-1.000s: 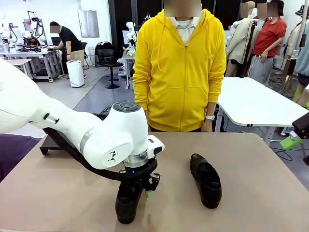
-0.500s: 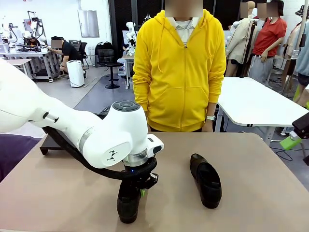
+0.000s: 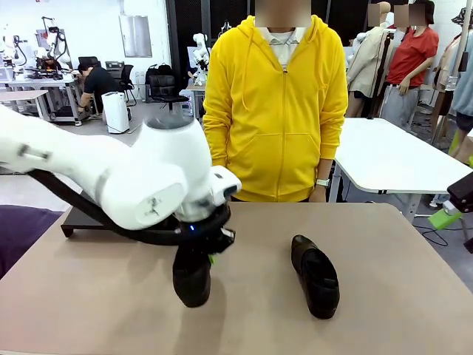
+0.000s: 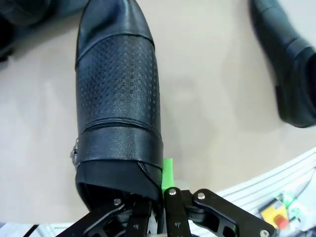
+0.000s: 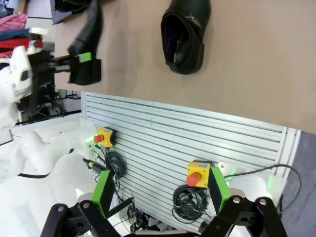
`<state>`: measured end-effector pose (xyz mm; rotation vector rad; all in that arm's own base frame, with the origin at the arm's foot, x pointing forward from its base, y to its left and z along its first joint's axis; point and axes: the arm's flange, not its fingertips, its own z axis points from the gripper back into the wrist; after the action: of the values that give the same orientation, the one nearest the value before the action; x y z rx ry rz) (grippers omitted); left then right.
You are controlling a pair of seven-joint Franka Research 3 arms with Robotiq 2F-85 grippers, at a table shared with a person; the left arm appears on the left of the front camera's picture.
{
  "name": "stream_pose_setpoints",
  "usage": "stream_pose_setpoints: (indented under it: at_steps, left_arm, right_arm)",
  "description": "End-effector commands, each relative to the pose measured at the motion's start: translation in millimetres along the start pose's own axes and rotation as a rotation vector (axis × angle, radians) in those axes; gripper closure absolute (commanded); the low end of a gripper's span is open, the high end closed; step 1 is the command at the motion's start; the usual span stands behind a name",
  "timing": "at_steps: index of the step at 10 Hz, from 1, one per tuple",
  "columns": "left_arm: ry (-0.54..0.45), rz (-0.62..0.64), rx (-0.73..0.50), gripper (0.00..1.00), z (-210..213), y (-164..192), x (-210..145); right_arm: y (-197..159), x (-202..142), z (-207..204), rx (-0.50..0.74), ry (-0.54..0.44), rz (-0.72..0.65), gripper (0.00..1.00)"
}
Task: Organize the shoes by placing them on the stand.
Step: Place the Shoe from the middle of the table onto the Shoes Stand.
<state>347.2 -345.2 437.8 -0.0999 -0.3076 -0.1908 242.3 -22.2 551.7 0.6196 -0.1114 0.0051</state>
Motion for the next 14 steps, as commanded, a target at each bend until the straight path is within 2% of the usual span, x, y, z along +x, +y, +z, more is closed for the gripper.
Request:
stream_pose_setpoints:
  at_steps: [1,2,3,5,6,7,8,9,10,14]
  left_arm:
    - [-0.059,0.022,-0.037,1.0,78.7,45.0,-16.9]
    - [-0.135,0.086,0.035,1.0,113.0,81.7,-24.5]
    - [-0.163,0.154,0.066,1.0,132.0,121.9,-27.6]
    - [-0.184,0.35,0.13,1.0,144.3,220.9,-32.7]
    - [-0.146,0.414,0.188,1.0,146.1,271.4,-41.2]
    - [-0.143,0.456,0.257,1.0,143.3,305.3,-48.0]
    - [-0.11,0.459,0.246,1.0,138.7,326.2,-53.9]
    - [-0.119,0.546,0.19,1.0,135.0,341.1,-59.6]
    - [-0.128,0.482,0.234,1.0,145.0,329.1,-60.4]
    - [-0.128,0.482,0.234,1.0,145.0,329.1,-60.4]
  right_arm:
    - [-1.5,0.8,4.8,0.002,0.005,0.025,0.0]
    - [-1.5,0.8,4.8,0.002,0.005,0.025,0.0]
    - [-1.5,0.8,4.8,0.002,0.005,0.025,0.0]
    - [-1.5,0.8,4.8,0.002,0.005,0.025,0.0]
    - [-1.5,0.8,4.8,0.002,0.005,0.025,0.0]
    - [-1.5,0.8,4.8,0.002,0.005,0.025,0.0]
    - [-1.5,0.8,4.8,0.002,0.005,0.025,0.0]
    - [-1.5,0.8,4.8,0.002,0.005,0.025,0.0]
    - [-1.5,0.8,4.8,0.002,0.005,0.025,0.0]
    - [-1.5,0.8,4.8,0.002,0.005,0.025,0.0]
